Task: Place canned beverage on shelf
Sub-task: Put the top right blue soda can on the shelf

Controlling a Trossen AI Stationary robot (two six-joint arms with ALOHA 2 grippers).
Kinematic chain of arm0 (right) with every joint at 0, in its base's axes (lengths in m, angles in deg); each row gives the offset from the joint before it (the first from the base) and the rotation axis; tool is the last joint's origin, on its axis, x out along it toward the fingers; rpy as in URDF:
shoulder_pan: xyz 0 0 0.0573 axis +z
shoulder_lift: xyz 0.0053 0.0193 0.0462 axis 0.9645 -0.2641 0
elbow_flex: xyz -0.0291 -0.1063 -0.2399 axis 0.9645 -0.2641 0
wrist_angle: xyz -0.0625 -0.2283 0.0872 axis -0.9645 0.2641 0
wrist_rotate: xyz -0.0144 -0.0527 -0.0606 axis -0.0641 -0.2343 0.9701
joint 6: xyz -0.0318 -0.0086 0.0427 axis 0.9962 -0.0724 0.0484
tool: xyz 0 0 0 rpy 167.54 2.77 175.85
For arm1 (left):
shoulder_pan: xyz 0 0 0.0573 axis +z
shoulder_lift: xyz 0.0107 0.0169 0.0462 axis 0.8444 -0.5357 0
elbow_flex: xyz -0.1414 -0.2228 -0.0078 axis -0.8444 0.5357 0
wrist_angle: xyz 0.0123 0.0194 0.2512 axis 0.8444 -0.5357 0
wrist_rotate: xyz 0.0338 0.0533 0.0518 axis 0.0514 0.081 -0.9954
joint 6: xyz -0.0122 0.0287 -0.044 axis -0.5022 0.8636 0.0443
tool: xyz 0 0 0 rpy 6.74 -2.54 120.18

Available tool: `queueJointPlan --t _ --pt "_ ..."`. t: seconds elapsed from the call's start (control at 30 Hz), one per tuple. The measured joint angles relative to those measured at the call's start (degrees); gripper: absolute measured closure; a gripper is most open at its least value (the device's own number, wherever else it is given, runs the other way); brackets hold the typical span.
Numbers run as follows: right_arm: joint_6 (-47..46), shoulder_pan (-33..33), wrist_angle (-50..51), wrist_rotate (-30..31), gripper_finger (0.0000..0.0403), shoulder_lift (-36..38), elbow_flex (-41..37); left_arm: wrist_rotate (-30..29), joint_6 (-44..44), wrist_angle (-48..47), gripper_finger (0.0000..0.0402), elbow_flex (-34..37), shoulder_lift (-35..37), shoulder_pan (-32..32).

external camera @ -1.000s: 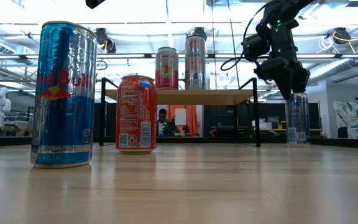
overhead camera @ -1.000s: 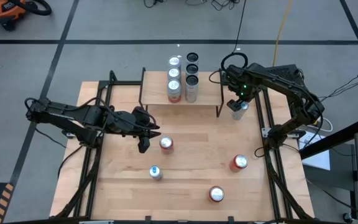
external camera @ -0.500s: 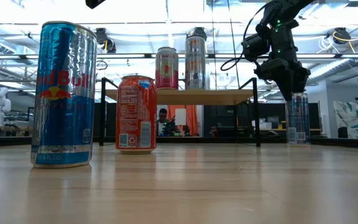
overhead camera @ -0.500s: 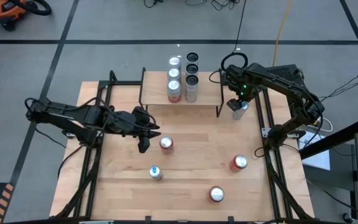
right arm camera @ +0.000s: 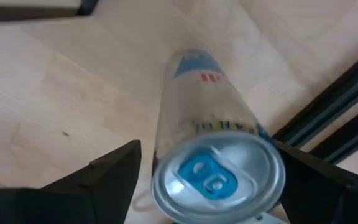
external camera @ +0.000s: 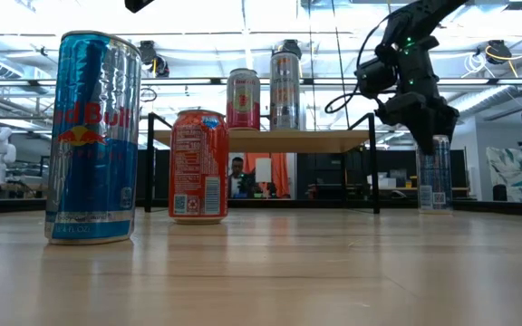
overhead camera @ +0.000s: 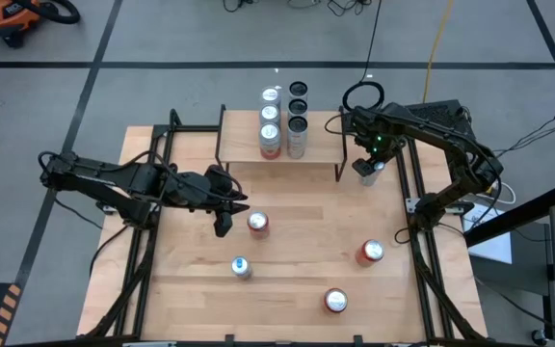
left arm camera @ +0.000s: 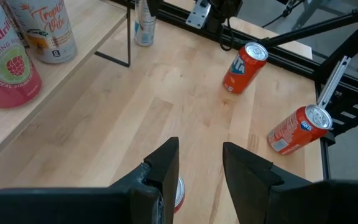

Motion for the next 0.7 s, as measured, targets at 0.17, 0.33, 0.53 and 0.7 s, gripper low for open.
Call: queueJointPlan --t 0.17,0.33,0.53,0.7 --pt "0.22 0.00 -0.66 -0.07 0.0089 -0.01 0.00 0.00 0.00 0.00 0.0277 0.00 0.00 0.00" --pt "0.74 0.00 -0.65 -0.06 0.0090 -0.02 0.00 0.00 0.01 0.00 0.0277 0.00 0.00 0.00" --pt "0.76 0.00 -0.59 -0.08 0.0122 -0.02 0.00 -0.02 0.01 0.00 0.0277 0.00 0.00 -0.01" --pt "0.74 0.00 0.80 -0.11 0.0172 0.08 0.00 -0.07 0.01 -0.01 0.0277 0.00 0.00 0.01"
